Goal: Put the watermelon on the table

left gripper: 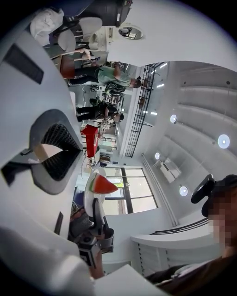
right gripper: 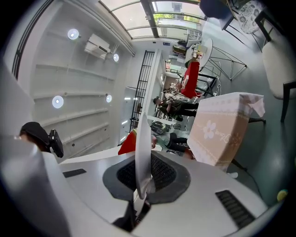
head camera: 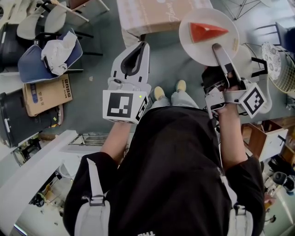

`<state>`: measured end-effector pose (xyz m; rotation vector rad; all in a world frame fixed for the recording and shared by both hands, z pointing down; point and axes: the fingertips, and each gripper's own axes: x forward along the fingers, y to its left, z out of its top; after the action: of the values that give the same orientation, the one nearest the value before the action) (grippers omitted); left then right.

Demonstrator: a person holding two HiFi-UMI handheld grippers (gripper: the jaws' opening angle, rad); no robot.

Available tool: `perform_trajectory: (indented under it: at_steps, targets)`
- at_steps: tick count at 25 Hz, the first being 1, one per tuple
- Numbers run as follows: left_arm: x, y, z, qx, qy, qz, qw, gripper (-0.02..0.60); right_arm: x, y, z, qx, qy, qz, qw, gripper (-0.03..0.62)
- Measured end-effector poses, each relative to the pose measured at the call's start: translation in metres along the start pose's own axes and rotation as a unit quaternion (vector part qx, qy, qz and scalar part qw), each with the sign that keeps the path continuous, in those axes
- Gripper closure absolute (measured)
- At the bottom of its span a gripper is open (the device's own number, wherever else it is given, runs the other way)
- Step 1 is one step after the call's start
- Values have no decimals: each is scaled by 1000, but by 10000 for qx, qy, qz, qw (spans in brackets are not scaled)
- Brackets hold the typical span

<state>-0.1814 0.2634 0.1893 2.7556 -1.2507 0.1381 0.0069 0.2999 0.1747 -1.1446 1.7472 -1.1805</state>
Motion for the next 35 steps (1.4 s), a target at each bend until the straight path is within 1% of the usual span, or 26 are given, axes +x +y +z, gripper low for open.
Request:
perform_trajectory:
  at_steps: [7,17,20,23,25,29,32,35]
  targets:
    - [0,6,-2,-91,26,57,9999,572,2,3,1,-74,-17,7,10000,569]
    - [10,7,0,8,32,203,9998,572,5,-3,7,-82,1,38,10000,569]
    - [19,9,-3,-167,64,197,9996,572,8,-8,13,-75,13,17,10000,569]
    - [17,11,-4,-274,78,179,9994,572,6,-4,9,-75,30,42,10000,569]
    - [29,13,-2,-283,90,198,9994,572,13,-8,19,-57,49,66,9999,569]
    - [74,14,4,-224,171,321,9991,572,40,-26,59,6,117,130,9998,569]
    - [87,17,7,-145,196,380,9990,572,52,-32,69,29,143,138,9998,569]
    - [99,25,9,-153,204,435,9987,572,67,-36,76,53,206,137,9997,569]
